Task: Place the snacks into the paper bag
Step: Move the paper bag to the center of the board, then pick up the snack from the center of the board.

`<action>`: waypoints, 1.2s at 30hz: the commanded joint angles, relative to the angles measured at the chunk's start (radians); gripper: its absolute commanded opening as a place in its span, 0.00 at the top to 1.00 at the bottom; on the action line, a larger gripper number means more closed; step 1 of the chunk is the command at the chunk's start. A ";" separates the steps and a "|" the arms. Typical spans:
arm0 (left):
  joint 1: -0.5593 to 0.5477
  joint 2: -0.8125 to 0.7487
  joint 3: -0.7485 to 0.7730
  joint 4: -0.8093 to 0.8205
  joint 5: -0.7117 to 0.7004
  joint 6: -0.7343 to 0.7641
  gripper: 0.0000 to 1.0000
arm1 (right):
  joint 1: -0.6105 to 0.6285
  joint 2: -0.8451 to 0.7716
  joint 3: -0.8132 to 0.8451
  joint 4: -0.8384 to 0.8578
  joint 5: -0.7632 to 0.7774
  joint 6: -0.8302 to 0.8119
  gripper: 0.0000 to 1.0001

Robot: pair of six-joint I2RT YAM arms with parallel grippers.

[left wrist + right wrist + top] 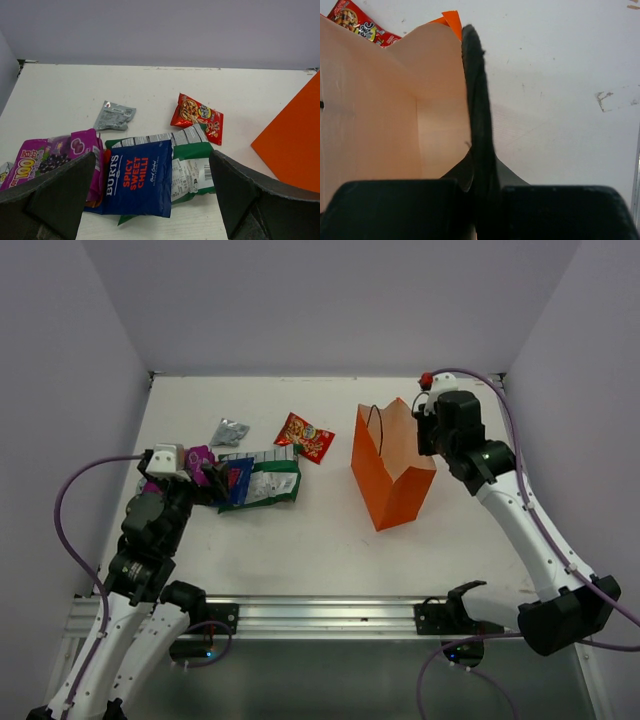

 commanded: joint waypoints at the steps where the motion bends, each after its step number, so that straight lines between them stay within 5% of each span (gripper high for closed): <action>1: -0.003 0.033 0.015 0.044 -0.018 -0.005 0.00 | -0.003 -0.057 0.046 0.014 0.015 -0.006 1.00; 7: -0.003 0.151 0.139 -0.070 -0.104 -0.078 0.00 | -0.002 -0.074 0.066 -0.003 0.022 -0.009 1.00; 19: -0.014 0.588 0.330 -0.212 0.045 -0.140 0.00 | 0.000 -0.086 0.062 -0.030 0.044 -0.003 1.00; 36: -0.519 1.289 0.738 -0.378 -0.651 -0.134 0.00 | 0.000 -0.082 0.056 -0.070 0.212 -0.004 1.00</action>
